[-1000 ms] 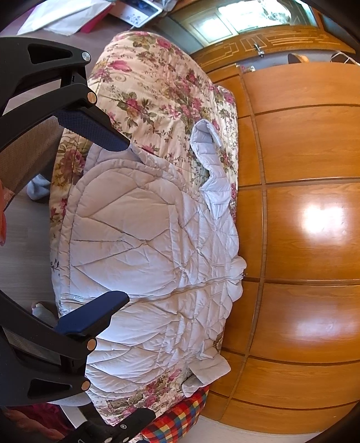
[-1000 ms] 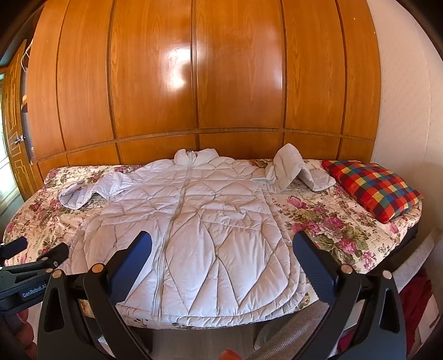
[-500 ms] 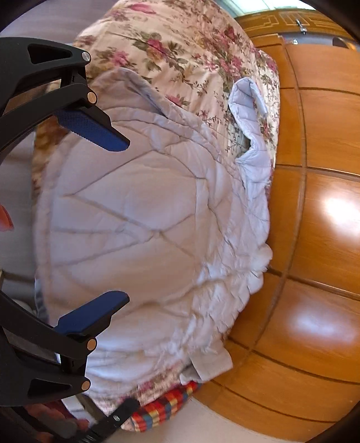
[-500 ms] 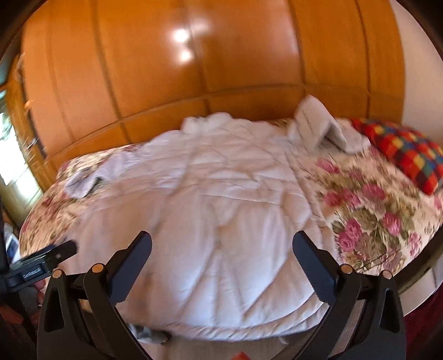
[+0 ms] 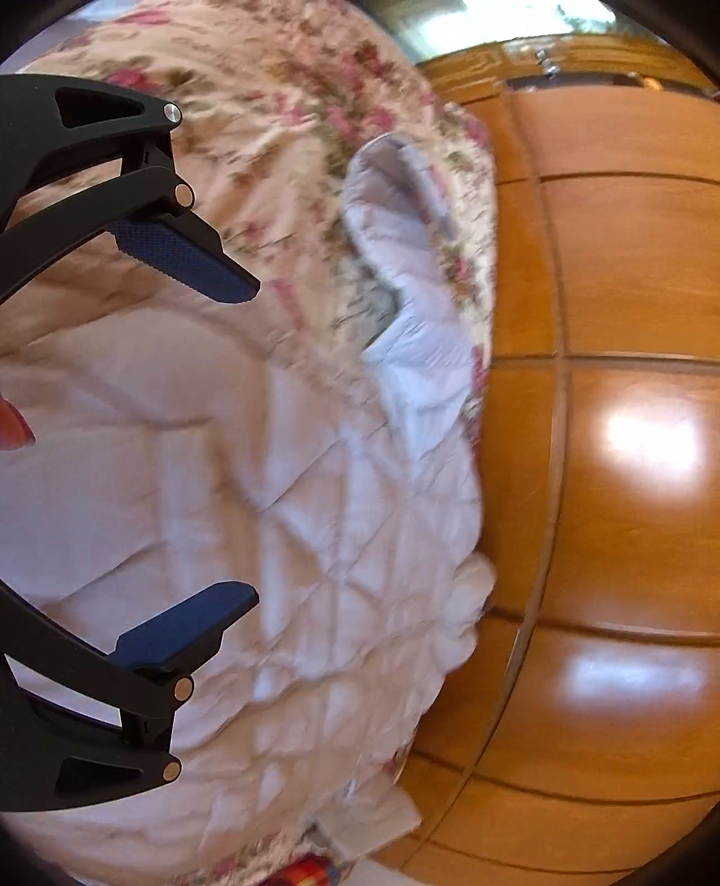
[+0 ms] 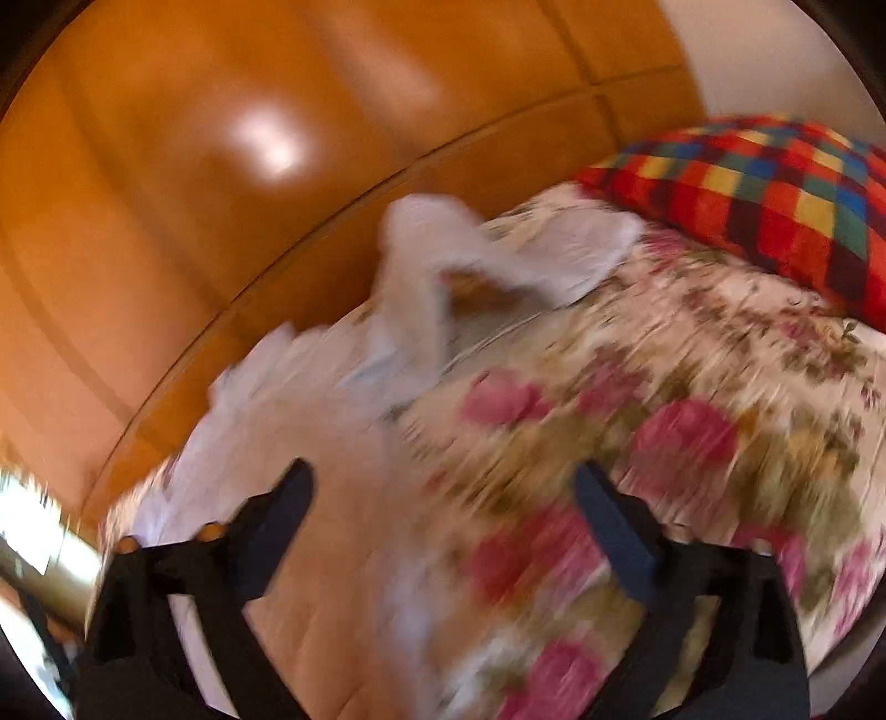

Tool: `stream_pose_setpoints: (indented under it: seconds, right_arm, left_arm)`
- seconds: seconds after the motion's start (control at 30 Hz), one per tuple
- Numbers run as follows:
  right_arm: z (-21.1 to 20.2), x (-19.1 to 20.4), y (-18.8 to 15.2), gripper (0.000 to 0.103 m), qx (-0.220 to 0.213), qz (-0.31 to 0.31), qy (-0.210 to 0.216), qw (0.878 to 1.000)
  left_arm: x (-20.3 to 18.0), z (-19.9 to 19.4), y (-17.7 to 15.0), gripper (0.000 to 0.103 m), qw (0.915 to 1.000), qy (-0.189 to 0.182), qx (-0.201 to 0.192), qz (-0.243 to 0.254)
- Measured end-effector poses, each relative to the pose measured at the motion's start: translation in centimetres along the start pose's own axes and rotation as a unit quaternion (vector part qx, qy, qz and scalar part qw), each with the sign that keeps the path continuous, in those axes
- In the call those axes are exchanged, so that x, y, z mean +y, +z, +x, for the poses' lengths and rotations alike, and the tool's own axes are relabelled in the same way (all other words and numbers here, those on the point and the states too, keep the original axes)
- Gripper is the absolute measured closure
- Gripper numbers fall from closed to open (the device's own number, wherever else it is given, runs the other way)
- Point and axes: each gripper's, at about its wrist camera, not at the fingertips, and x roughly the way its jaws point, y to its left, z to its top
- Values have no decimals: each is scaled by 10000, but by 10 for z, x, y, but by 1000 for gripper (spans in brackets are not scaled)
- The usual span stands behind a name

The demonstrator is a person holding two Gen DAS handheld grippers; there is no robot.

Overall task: Fold small clothes
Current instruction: 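Grasp the jacket sleeve near the plaid pillow with the right gripper and lift it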

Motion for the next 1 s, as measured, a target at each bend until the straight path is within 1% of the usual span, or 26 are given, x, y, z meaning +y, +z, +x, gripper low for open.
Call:
stream_pose_setpoints:
  seconds: [0.03,0.1,0.13,0.17,0.2,0.33,0.37,0.43,0.5,0.57,0.63,0.67,0.7,0.77,0.8,0.87,0.93,1.0]
  right_arm:
    - [8,-8,12,30,3,123,-41,9999]
    - [27,-26,36,35,-24,314,-195,9993]
    - [34,-33,46,39,-28,390,-235,9990]
    - [47,-44,60,45,-9,556,-236,9982]
    - [53,-50,66,47,27,651,-267,9975]
    - [88,-81,95,49,138,1210,-337,9920]
    - [99,-89,103,49,162,1298,-427,9905]
    - [111,-99,113,50,139,1476,-456,9879]
    - [127,-109,122,54,165,1694,-502,9841]
    - [138,-119,127,56,143,1848,-533,9812]
    - [146,-123,130,58,30,1877,-577,9805]
    - [150,-124,131,62,-22,1886,-577,9803]
    - [153,-125,134,75,-66,1898,-575,9801]
    - [159,-128,136,94,-84,1913,-569,9798]
    - [162,-130,137,96,-69,1953,-524,9793]
    - [158,-132,139,98,-105,1982,-423,9792]
    - [143,-126,144,98,-267,1804,-527,9818]
    - [127,-122,152,99,-476,1752,-572,9817]
  left_arm:
    - [1,6,3,3,9999,115,-36,62]
    - [6,17,6,3,9998,201,-25,66]
    - [10,22,5,3,9998,176,20,16]
    - [14,29,4,3,9999,115,85,-57]
    - [17,34,2,3,9998,67,133,-114]
    - [19,43,-11,3,9995,-48,242,-193]
    - [20,44,-14,3,9994,-67,253,-206]
    - [23,47,-20,3,9991,-84,282,-298]
    - [25,48,-23,3,9987,-102,299,-396]
    - [27,50,-26,3,9984,-107,314,-462]
    - [25,52,-27,3,9986,-50,341,-412]
    - [24,53,-27,3,9986,-13,368,-379]
    - [22,56,-27,3,9986,31,414,-339]
    - [21,58,-28,3,9984,79,469,-299]
    - [21,59,-28,3,9983,99,506,-279]
    - [19,63,-27,3,9976,159,643,-216]
    - [15,67,-25,3,9962,303,820,-69]
    - [11,70,-25,3,9947,407,943,82]
